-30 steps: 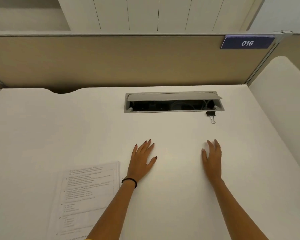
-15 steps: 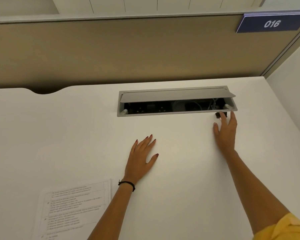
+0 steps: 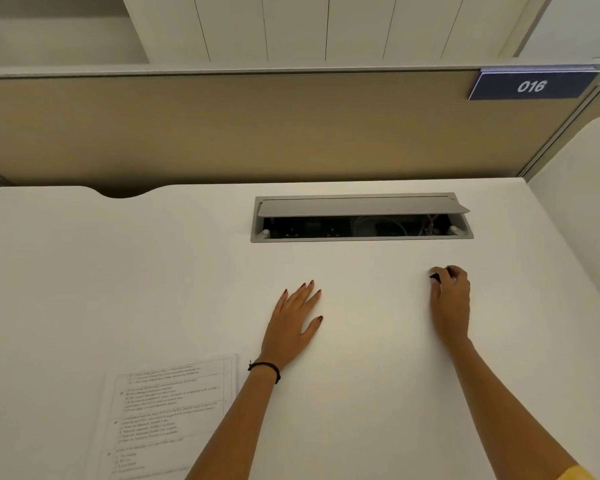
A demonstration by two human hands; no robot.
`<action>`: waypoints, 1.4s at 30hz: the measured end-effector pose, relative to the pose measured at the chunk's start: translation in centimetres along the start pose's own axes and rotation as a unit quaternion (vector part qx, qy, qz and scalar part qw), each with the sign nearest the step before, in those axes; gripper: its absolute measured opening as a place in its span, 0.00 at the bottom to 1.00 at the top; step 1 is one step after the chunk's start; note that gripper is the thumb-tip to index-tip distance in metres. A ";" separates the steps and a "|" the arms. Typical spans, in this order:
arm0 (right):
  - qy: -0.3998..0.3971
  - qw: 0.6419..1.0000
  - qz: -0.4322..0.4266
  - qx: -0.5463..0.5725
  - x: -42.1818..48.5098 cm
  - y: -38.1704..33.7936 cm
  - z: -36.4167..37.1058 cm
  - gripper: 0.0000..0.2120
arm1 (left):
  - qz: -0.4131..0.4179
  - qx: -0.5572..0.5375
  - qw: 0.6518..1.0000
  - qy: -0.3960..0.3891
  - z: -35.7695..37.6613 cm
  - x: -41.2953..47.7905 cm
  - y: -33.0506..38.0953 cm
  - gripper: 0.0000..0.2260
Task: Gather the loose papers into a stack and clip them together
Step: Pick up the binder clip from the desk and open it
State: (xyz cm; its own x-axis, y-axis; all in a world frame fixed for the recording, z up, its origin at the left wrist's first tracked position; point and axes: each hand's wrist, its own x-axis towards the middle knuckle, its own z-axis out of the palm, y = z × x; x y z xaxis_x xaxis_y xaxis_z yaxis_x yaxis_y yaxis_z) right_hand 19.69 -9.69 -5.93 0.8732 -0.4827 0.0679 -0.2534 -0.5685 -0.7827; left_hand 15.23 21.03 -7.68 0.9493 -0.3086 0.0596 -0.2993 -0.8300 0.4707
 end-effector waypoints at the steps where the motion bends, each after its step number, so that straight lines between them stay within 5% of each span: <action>1: -0.002 1.000 -0.013 -0.013 -0.9 0.1 -0.3 0.11 | 0.001 0.008 1.000 -0.005 -0.1 -0.3 0.1 0.24; 10: -0.011 0.996 -0.081 -0.040 -10.1 1.3 -1.8 0.10 | -0.024 0.004 0.998 -0.065 -0.3 -4.6 1.2 0.24; 17: -0.051 0.991 -0.037 0.121 -18.1 -2.1 -1.5 0.11 | -0.088 -0.261 0.956 -0.103 -2.6 -7.4 4.6 0.26; 20: -0.118 0.961 0.049 0.246 -20.1 -5.3 -1.7 0.08 | -0.086 -0.332 0.933 -0.108 -3.7 -8.7 6.9 0.24; 24: -0.302 0.878 0.124 0.350 -21.2 -8.7 -1.7 0.11 | -0.087 -0.390 0.911 -0.105 -5.1 -9.1 9.1 0.18; 34: -0.360 0.839 0.107 0.394 -22.8 -13.6 -4.1 0.22 | -0.092 -0.420 0.901 0.062 -8.8 -11.0 10.5 0.09; 42: -0.303 0.854 0.071 0.416 -23.4 -13.9 -5.6 0.09 | -0.177 -0.475 0.842 0.182 -9.6 -11.5 11.6 0.10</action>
State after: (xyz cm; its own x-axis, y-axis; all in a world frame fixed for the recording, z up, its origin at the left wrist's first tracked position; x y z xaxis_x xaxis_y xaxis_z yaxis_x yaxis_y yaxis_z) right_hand 0.43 5.84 6.84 0.9772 0.0698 -0.2006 -0.2120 0.2592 -0.9423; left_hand 1.78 19.36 5.55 0.9812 0.1868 -0.0489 0.0572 -0.0398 0.9976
